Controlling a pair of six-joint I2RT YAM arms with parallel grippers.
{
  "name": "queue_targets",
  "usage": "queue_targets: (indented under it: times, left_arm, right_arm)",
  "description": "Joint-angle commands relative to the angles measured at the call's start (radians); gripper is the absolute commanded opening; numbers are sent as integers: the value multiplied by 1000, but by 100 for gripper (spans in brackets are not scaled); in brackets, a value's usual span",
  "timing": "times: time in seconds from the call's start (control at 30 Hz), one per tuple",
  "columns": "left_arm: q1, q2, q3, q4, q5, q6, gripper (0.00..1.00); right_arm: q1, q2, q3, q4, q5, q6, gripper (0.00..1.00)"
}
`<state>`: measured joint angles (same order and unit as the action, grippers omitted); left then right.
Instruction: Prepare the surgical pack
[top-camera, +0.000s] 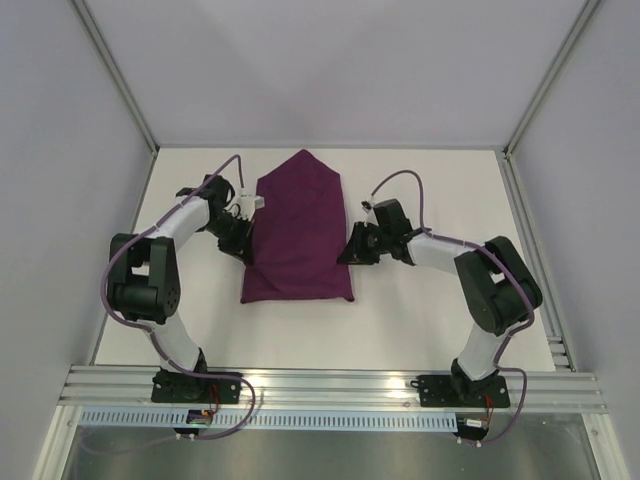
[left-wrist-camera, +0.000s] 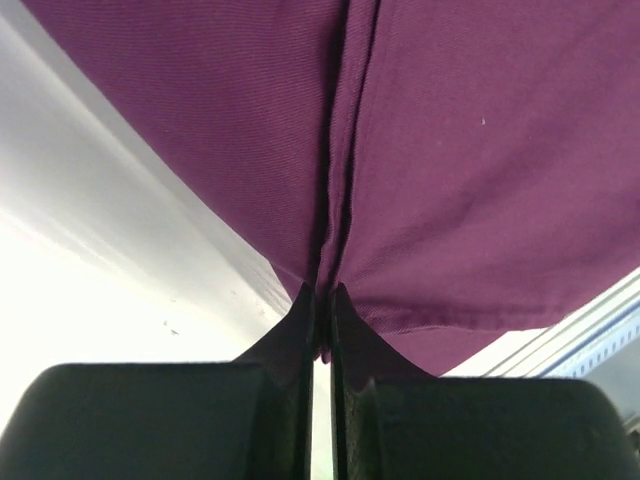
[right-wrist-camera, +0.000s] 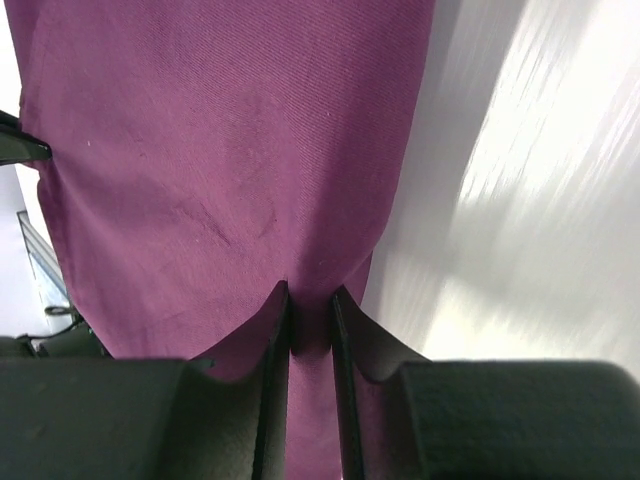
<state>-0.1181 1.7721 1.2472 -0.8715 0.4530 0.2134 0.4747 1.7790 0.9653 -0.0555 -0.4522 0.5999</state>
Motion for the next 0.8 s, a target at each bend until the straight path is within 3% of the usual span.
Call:
queue_targets:
  times: [0.0, 0.1, 0.17, 0.27, 0.3, 0.47, 0.6, 0.63, 0.77]
  left_arm:
    - [-9, 0, -109, -121, -17, 99, 3]
    - [-11, -36, -152, -153, -7, 130, 6]
    - [-6, -71, -157, -174, -45, 133, 10]
    - [-6, -115, -108, -242, -4, 158, 27]
    - [-5, -125, -86, -253, -5, 162, 34]
    - [1, -148, 120, -274, -78, 138, 49]
    - [1, -58, 289, -239, -112, 74, 50]
    - [1, -34, 343, -227, -112, 55, 49]
    - [-2, 96, 440, -184, -87, 0, 42]
  right_arm:
    - [21, -61, -65, -47, -66, 0, 15]
    - [36, -114, -95, -78, -94, -5, 16]
    - [45, -148, -100, -113, -115, -17, 27]
    - [29, -177, -42, -223, -86, -69, 44]
    - [16, -182, -19, -253, -66, -83, 45]
    - [-54, -152, 189, -359, -37, -141, 53]
    - [-59, -31, 393, -397, 18, -172, 48]
    - [-59, 3, 429, -399, 12, -170, 38]
    - [-64, 213, 604, -417, -29, -157, 18]
